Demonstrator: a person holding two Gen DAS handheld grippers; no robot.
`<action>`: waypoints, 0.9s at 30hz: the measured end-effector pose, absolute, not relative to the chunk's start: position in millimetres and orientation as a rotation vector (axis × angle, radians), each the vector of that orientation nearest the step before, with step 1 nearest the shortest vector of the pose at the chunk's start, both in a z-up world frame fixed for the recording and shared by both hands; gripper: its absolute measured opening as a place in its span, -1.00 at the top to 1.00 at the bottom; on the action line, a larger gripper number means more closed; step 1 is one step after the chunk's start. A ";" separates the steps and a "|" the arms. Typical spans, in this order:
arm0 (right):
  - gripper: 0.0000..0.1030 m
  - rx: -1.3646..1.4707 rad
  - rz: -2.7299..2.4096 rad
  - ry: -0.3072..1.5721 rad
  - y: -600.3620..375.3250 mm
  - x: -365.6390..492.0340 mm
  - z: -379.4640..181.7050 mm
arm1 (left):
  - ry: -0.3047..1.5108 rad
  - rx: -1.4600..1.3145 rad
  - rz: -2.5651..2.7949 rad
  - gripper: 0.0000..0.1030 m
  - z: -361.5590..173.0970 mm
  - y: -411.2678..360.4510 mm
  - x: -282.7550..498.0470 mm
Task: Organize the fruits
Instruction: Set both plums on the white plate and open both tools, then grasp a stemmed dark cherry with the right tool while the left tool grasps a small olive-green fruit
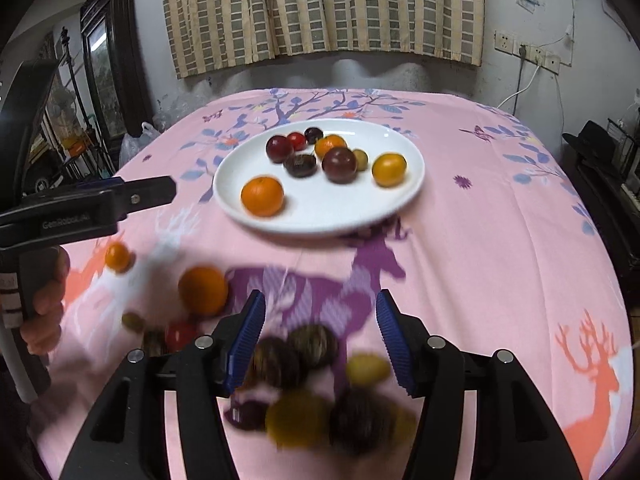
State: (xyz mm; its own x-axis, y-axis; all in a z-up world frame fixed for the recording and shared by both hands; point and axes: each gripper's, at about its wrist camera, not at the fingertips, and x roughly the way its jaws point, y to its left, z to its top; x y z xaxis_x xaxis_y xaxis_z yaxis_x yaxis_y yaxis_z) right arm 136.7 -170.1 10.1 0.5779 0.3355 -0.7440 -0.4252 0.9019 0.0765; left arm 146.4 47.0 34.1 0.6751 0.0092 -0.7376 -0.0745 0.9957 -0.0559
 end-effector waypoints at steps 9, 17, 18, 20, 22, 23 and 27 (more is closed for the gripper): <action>-0.16 -0.073 0.465 0.873 -186.0 74.8 -3.8 | 0.841 -0.063 0.058 -0.85 10.1 50.7 81.4; -0.16 -0.063 0.488 0.955 -175.1 45.9 -31.7 | 0.860 -0.037 0.045 -0.86 -14.4 48.6 47.8; -0.16 -0.058 0.494 0.960 -173.9 44.0 -32.3 | 0.862 -0.040 0.043 -0.86 -15.8 49.6 45.9; -0.16 -0.059 0.507 0.959 -169.7 41.0 -31.6 | 0.861 -0.046 0.044 -0.86 -17.5 52.1 44.2; -0.16 -0.069 0.524 0.965 -163.7 39.0 -31.7 | 0.857 -0.053 0.044 -0.86 -18.8 54.3 42.5; -0.16 -0.079 0.524 0.970 -159.7 39.3 -32.9 | 0.856 -0.057 0.038 -0.86 -19.6 55.7 41.8; 0.01 -0.094 0.503 0.994 -151.0 48.1 -37.0 | 0.860 -0.036 0.029 -0.86 -23.2 52.7 41.8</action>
State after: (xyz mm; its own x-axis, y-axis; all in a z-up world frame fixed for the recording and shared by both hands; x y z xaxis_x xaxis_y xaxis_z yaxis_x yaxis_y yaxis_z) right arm 48.1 -151.0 -37.0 0.4414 0.3628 -0.8207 -0.4471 0.8819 0.1494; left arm 41.8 52.7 -23.2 0.6523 0.0114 -0.7578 -0.0404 0.9990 -0.0197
